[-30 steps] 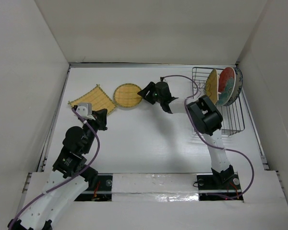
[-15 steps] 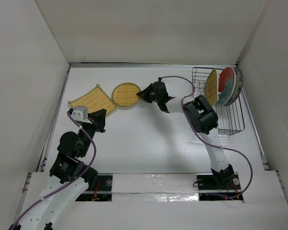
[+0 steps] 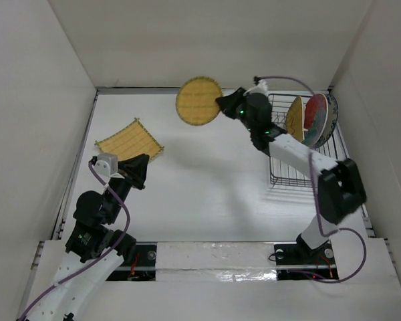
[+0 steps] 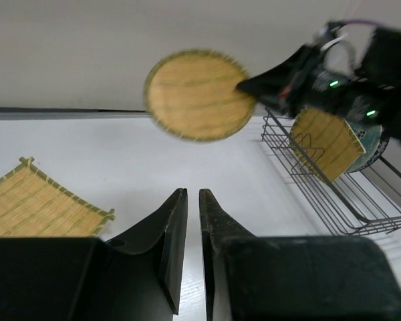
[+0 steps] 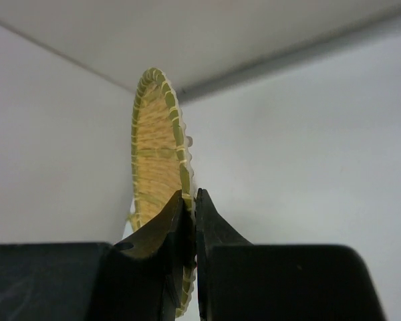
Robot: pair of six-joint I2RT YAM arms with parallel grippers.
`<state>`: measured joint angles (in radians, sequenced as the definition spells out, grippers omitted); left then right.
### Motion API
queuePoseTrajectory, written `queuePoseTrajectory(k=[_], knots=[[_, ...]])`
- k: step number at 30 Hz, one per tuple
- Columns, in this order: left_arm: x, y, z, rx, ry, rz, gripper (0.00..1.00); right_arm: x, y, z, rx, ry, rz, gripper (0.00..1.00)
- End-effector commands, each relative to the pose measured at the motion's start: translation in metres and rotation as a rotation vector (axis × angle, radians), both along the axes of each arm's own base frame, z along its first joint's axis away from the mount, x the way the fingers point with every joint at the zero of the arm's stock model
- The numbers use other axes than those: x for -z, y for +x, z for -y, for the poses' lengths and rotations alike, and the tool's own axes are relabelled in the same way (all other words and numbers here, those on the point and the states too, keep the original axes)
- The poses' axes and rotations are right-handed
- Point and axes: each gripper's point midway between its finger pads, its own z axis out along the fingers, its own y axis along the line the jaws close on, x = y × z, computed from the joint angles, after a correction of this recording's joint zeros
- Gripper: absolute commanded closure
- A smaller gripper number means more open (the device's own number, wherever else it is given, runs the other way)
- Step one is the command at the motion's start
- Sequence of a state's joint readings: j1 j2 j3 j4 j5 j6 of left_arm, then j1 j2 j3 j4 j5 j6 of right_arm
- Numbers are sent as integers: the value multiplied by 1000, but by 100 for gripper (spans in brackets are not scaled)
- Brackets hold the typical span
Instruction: Load the plates into the dish rack
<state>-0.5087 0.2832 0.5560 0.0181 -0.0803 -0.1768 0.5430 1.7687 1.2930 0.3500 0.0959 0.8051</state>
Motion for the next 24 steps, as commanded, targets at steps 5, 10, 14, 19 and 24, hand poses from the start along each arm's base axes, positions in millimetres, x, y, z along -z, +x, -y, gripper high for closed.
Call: queuePoseTrajectory(k=[5,10,14,19,24], knots=[[-41,-26,-1,62,-75,144,88,-105,-36,194,485,-395,210,100],[-49,-38,-5,72,-101,180,87,-120,-70,285,707,-672,132,100],[-52,-44,-7,78,-116,197,87,-129,-68,312,765,-833,78,100],[-54,-48,-11,76,-130,211,86,-119,-47,316,725,-1027,-21,100],[-52,-47,-9,83,-132,203,84,-96,-32,317,746,-1225,-106,100]])
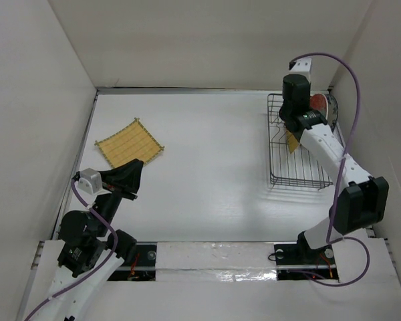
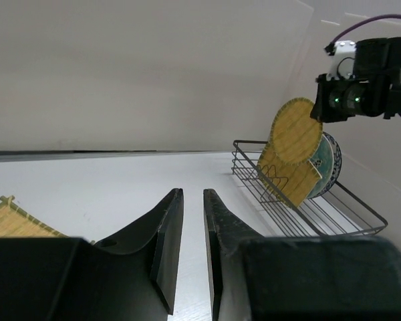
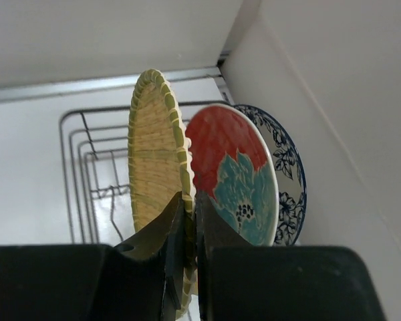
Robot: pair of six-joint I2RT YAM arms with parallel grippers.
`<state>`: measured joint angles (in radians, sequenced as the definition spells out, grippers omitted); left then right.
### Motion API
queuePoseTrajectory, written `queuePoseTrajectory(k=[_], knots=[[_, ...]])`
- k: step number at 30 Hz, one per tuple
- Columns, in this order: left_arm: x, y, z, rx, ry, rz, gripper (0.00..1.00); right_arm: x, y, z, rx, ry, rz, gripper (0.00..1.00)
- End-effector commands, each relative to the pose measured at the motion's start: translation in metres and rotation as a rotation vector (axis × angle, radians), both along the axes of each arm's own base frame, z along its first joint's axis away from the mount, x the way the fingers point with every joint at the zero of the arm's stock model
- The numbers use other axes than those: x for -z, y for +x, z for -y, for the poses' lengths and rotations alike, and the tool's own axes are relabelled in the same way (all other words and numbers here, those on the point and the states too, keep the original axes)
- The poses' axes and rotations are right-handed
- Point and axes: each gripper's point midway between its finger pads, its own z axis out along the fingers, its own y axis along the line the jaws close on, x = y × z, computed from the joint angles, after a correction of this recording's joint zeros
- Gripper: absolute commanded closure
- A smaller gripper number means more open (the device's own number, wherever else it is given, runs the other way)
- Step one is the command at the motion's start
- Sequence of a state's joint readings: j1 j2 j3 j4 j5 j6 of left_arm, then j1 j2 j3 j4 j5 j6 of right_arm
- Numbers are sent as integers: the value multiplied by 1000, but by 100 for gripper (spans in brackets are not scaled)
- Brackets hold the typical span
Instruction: Load the plates into the dish rack
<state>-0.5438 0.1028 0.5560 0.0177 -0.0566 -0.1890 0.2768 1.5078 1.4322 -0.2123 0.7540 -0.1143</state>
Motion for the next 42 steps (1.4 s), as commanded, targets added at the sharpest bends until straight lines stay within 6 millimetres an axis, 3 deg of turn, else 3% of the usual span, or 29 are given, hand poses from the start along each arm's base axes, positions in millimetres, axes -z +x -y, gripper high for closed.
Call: queuePoseTrajectory(k=[1,7,15,28,31,32,34,35,36,38,42], knots=[[-16,-8,1,26,-36,49,84,-21,-2,14,84,-135,-19,100],[-16,-7,0,19,-36,43,84,-1,7,17,94,-167,-67,100],[-13,-4,0,9,-32,32,84,43,19,17,60,-109,-112,100],[-9,2,1,-1,-21,13,84,131,20,3,-22,51,-173,100],[-7,4,1,-6,-16,5,84,146,18,1,-18,119,-168,87],[-7,4,2,-6,-16,2,83,149,17,-2,-17,149,-162,73],[-5,6,2,-9,-12,-5,83,144,13,-1,-2,177,-139,57],[-5,6,2,-10,-12,-7,83,140,12,0,7,184,-129,45],[-4,7,2,-15,-10,-11,82,128,9,0,9,197,-101,39],[-3,9,2,-18,-6,-18,82,112,6,0,13,222,-67,29],[0,13,2,-29,2,-31,81,68,-1,-9,-29,275,23,23]])
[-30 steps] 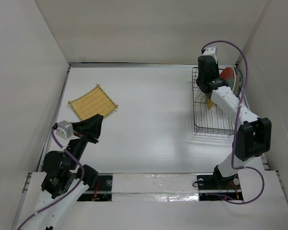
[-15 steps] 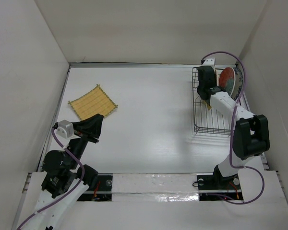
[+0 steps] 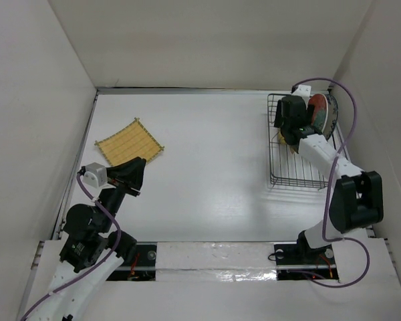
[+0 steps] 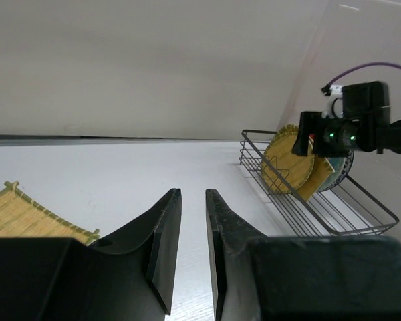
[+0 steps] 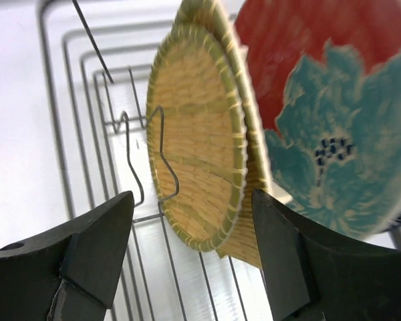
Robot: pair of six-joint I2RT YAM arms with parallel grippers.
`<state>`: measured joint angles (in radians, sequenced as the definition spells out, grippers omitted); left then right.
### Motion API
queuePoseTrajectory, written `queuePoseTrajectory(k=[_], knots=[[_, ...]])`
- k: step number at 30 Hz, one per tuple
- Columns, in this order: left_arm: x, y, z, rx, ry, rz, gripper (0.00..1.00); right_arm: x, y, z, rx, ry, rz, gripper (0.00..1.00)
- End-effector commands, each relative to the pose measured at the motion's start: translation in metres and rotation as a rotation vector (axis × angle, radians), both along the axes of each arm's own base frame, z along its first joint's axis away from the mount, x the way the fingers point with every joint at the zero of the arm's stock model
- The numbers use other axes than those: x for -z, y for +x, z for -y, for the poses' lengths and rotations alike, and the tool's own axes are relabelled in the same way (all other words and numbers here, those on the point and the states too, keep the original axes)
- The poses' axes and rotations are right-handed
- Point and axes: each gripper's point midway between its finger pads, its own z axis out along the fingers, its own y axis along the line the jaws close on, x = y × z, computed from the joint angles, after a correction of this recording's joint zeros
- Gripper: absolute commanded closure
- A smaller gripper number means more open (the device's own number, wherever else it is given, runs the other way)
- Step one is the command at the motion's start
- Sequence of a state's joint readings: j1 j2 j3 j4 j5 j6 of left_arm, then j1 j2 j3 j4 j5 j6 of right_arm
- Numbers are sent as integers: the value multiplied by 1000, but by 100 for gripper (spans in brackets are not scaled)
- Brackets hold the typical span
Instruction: Load the plates into the dish rack
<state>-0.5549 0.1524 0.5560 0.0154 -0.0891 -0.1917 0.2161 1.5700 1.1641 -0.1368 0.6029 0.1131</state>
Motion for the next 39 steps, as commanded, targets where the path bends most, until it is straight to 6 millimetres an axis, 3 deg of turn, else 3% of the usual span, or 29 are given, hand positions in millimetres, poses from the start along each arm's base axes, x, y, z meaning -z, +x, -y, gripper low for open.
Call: queuePoseTrajectory(k=[1,4,5,7,8,9,10,11,12,14,15,16,17,18,19,20,21,22,25,27,29,32,33,35,36,39], knots=[[-9,3,-1,-13,-13,13,81,-82,-3,-18,-25,104,220,22],[-5,8,-1,-29,-5,-6,81,-99,-3,-51,-133,170,270,25],[-4,10,-1,-32,-1,-13,81,-104,-3,-80,-214,216,289,40],[-1,14,0,-41,9,-27,89,-105,-1,-114,-307,281,296,76],[2,16,1,-44,13,-35,94,-96,1,-154,-410,362,276,100],[3,18,0,-53,18,-41,100,-89,0,-177,-468,397,251,100],[6,21,1,-59,24,-54,100,-92,2,-199,-520,439,265,100],[7,23,1,-66,29,-60,100,-92,-3,-239,-622,516,259,100],[9,25,0,-78,32,-68,100,-64,2,-265,-665,544,201,100],[14,30,1,-86,44,-87,100,-58,1,-316,-770,668,172,100],[16,33,-1,-101,49,-96,100,-20,-3,-349,-818,696,84,97],[18,37,-4,-120,55,-106,100,-11,-5,-367,-843,725,64,92],[21,40,-6,-129,61,-115,100,-16,-4,-389,-876,787,79,77],[23,41,-5,-131,64,-120,100,-7,-7,-405,-904,815,58,71],[24,44,-4,-131,72,-127,100,26,-7,-421,-910,835,-2,67],[26,45,-4,-135,76,-132,100,22,-11,-440,-942,904,-7,58],[27,46,-4,-141,79,-136,100,31,-9,-447,-940,934,-26,53],[30,48,-4,-143,87,-146,100,58,-13,-457,-937,959,-82,50],[34,50,-4,-151,97,-160,100,65,-18,-477,-956,1056,-110,42],[34,52,-5,-160,99,-165,100,78,-32,-495,-983,1089,-151,38],[36,53,-5,-163,105,-172,100,95,-41,-505,-987,1112,-201,37],[38,55,-3,-159,114,-180,100,104,-48,-519,-980,1141,-220,37],[39,55,-3,-158,114,-181,100,117,-47,-520,-961,1146,-239,37],[36,54,-3,-156,110,-175,100,119,-42,-524,-936,1178,-236,38],[37,54,-3,-156,111,-176,100,129,-41,-526,-921,1181,-252,38],[36,54,-2,-150,111,-171,100,128,-30,-532,-893,1187,-243,39]])
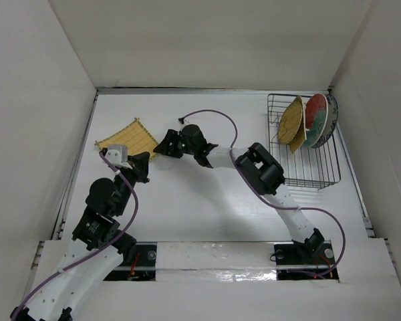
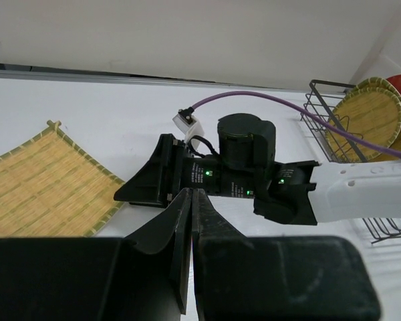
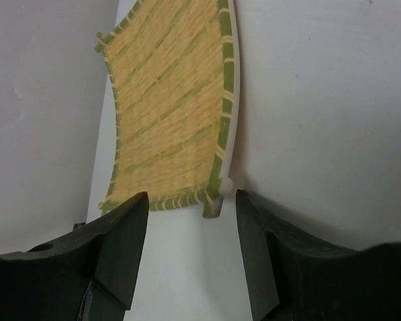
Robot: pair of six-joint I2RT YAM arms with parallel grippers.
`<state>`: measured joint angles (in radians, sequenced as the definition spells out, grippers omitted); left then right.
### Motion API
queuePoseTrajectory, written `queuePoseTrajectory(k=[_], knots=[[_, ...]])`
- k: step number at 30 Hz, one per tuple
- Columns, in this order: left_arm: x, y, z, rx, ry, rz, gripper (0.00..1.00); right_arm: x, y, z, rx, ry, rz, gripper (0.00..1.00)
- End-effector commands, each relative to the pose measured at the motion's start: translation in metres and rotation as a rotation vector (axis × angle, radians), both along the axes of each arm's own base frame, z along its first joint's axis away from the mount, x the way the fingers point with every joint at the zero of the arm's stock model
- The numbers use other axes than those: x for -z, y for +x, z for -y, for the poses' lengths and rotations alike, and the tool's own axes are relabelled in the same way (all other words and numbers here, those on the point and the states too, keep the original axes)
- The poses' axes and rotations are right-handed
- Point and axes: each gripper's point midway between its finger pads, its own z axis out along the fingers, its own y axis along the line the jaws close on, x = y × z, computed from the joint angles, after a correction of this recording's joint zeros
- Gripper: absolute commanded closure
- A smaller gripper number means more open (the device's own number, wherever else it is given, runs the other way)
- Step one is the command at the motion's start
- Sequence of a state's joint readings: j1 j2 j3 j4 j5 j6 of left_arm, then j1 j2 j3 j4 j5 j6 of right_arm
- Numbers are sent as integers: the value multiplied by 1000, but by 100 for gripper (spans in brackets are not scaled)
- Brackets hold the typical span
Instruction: Load the plates into the dish rack
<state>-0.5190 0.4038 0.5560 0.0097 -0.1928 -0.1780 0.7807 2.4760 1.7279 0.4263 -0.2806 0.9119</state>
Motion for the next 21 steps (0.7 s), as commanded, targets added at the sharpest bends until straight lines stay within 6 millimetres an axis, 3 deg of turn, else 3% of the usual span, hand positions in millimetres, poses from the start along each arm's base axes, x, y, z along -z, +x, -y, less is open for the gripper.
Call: queuePoseTrajectory(k=[1,3,5,10,12,14,19,21], knots=[[-20,0,-3,-8,-14,55,99,6,8,-11,27,11,-33,39],[-21,0,-2,-6,-15,57,99,3,14,-16,37,13,-39,40],[-22,-1,-3,-7,-16,61,99,13,14,-19,35,11,-71,40],[-25,-3,-3,-2,-21,74,99,7,24,-23,63,9,-73,41],[-26,-3,-3,-1,-22,77,99,14,25,-22,72,-11,-92,46],[-28,-5,-4,-2,-26,85,99,11,26,-25,69,-19,-99,57],[-35,-10,-10,-15,-43,114,98,11,24,-23,60,-37,-101,73],[-36,-11,-10,-15,-47,117,98,15,15,-23,46,-41,-102,85]])
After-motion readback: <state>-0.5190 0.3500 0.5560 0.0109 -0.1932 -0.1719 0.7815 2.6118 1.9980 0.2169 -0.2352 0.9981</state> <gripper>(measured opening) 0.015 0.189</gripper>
